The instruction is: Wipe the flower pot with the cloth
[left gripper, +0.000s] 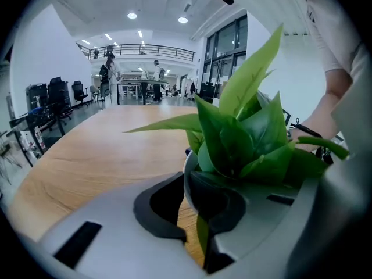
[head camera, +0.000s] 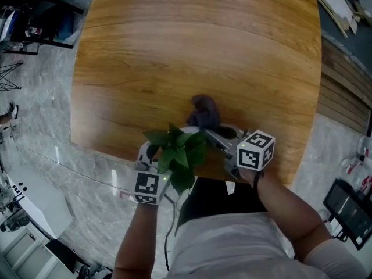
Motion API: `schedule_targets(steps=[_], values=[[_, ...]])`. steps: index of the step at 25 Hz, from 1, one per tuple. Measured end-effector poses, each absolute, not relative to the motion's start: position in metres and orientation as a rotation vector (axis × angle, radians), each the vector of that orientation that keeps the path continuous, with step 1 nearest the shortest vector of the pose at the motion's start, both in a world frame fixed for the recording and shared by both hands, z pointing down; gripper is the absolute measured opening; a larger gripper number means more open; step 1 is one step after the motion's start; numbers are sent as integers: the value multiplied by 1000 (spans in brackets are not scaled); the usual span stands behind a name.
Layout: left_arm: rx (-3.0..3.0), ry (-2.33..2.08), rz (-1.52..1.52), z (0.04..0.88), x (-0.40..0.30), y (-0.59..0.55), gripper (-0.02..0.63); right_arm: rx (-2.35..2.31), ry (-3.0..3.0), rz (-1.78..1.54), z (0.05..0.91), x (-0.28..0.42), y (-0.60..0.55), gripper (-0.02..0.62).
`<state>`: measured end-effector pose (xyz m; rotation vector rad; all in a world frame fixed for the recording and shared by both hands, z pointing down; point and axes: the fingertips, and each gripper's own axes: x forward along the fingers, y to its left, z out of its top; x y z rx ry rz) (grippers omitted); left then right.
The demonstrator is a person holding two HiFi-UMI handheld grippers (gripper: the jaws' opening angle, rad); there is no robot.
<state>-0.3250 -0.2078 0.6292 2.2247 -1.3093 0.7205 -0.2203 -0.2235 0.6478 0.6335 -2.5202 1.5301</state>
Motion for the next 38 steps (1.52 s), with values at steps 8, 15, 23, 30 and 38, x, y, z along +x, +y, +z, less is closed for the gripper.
schedule_targets(steps=[8,15,23,30,38], values=[[1922,-1322,590,636,-338,-212,35,417,-2755,1479,546,-254,-205,34],[1760,-1329,463,641,-343,-211,31,712,-2539,1471,642,-213,-214,34],[1620,-1340,364,643,-338,-208,26,453,-2784,1384,543,-254,-182,34],[1631,-1349,350,637,-331,-217,21,449,-2888,1421,560,-233,-186,32],[1639,-1371,372,635,-331,-219,21,686,-2641,1472,643,-198,-194,32]])
